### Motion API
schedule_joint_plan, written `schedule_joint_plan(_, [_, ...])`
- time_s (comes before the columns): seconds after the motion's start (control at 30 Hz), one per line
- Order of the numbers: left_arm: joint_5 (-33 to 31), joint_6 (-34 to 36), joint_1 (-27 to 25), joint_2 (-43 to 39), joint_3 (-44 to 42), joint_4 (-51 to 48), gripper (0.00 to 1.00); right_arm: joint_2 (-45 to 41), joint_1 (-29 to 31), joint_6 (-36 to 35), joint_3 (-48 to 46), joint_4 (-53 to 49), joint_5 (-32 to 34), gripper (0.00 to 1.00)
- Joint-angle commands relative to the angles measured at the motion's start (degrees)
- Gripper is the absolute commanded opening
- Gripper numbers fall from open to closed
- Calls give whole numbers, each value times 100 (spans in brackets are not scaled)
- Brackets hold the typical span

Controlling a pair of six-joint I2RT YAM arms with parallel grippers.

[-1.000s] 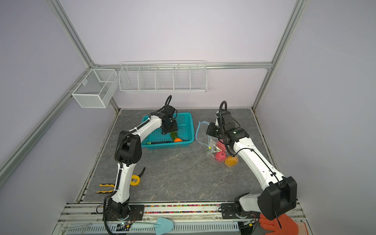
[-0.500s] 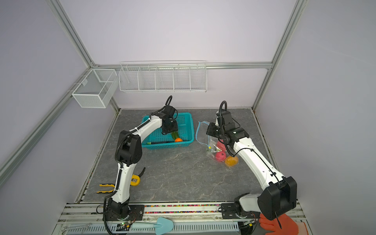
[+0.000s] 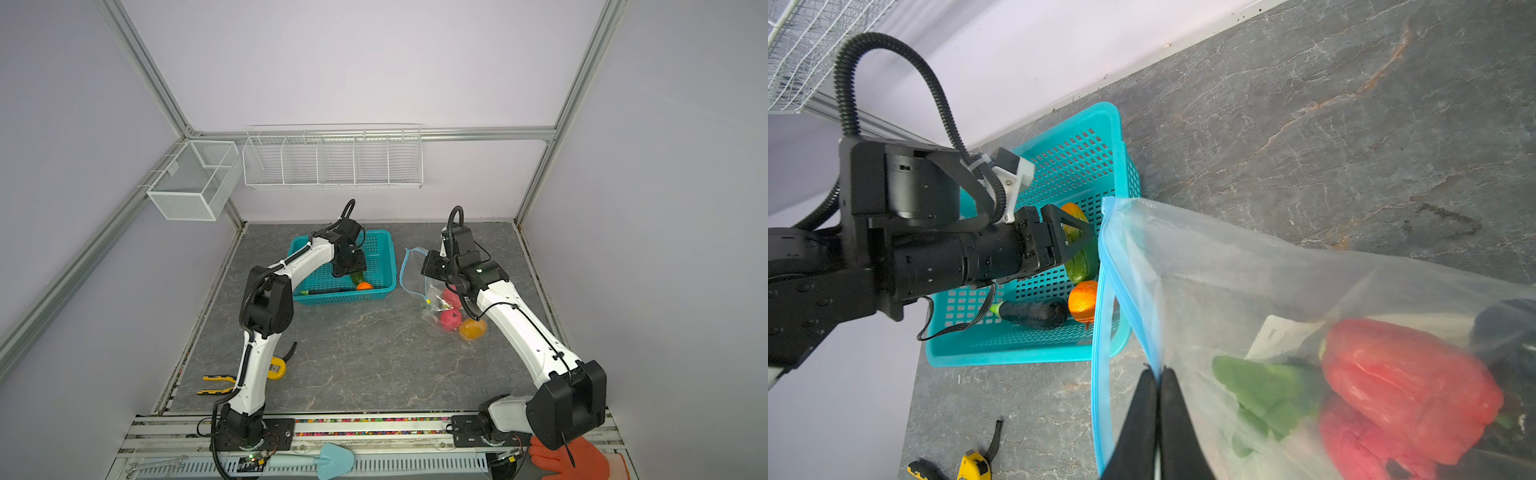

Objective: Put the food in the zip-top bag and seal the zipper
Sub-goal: 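Lower the left gripper around the yellow papaya and close it, then lift the yellow papaya from the basket with the left gripper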

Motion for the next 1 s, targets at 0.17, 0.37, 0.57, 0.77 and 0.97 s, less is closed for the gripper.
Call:
schedule_joint_plan(0.17, [-90, 114, -88, 268, 470, -345, 59, -74, 38, -1, 79, -4, 65, 7])
schedule_joint_plan(0.37, [-90, 112, -96, 243, 510, -353, 51, -74, 46, -3, 78, -16, 75, 7])
schedule_joint_plan(0.57, [-77, 91, -107, 200, 503, -340, 46, -86, 41, -10, 97, -20, 71, 7])
schedule_joint_plan(0.77, [17, 42, -142, 200, 600, -295, 44, -108, 34, -10, 80, -24, 75, 7])
schedule_joint_plan(0.97, [80, 8, -151, 175, 691, -304, 42, -143, 44, -16, 89, -36, 97, 7])
